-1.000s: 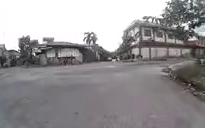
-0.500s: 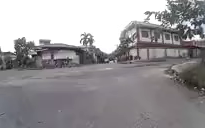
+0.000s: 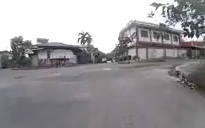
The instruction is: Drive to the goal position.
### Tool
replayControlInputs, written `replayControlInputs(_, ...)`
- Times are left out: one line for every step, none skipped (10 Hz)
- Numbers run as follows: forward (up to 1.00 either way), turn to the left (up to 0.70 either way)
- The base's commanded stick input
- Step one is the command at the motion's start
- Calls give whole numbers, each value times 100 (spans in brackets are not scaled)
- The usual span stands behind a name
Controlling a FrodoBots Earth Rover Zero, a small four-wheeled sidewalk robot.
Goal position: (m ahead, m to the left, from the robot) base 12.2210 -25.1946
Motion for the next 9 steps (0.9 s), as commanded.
replayControlInputs(100,3)
replayControlInputs(100,-32)
replayControlInputs(100,-37)
replayControlInputs(100,-3)
replayControlInputs(100,3)
replayControlInputs(100,3)
replayControlInputs(100,-22)
replayControlInputs(100,-37)
replayControlInputs(100,-37)
